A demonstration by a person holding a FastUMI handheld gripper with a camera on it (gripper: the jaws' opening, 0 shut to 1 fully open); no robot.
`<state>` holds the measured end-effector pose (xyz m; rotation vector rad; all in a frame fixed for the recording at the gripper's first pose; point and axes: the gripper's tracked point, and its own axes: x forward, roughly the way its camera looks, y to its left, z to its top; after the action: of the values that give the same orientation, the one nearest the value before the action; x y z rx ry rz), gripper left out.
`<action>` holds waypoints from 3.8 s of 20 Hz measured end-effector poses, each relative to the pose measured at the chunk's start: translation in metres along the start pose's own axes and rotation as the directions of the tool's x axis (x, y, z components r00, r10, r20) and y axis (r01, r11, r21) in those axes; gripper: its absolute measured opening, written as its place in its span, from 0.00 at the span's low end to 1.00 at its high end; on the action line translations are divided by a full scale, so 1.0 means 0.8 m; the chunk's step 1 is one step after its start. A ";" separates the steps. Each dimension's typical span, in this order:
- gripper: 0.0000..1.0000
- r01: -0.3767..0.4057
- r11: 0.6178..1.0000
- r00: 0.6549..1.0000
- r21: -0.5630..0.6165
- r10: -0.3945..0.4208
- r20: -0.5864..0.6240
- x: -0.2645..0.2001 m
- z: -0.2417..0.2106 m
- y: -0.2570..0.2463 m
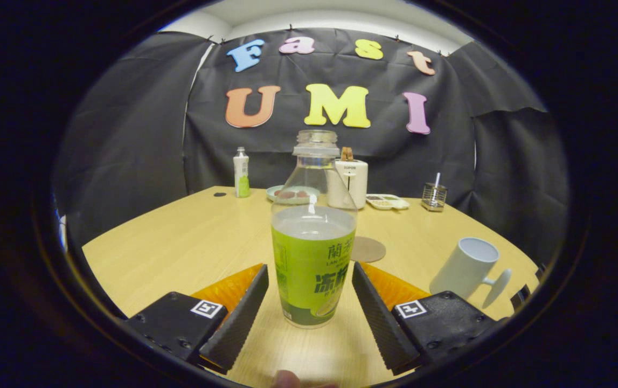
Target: Take the bottle from table, then pour the juice into the cup, finally place the bottle on the coaster
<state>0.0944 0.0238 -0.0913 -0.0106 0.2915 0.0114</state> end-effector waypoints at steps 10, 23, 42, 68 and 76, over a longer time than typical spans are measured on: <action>0.82 -0.017 1.000 0.999 0.013 0.017 -0.033 0.006 0.009 0.005; 0.80 -0.104 0.889 0.994 0.447 0.099 0.035 -0.012 0.088 0.001; 0.78 -0.398 0.263 0.915 0.879 0.184 0.359 0.006 0.135 -0.018; 0.78 -0.507 -0.270 0.846 0.818 0.023 0.532 0.003 0.163 -0.071; 0.78 -0.516 -0.318 0.841 0.795 -0.013 0.541 0.007 0.179 -0.089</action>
<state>0.1415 -0.0459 0.0452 1.8752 -0.1898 0.2650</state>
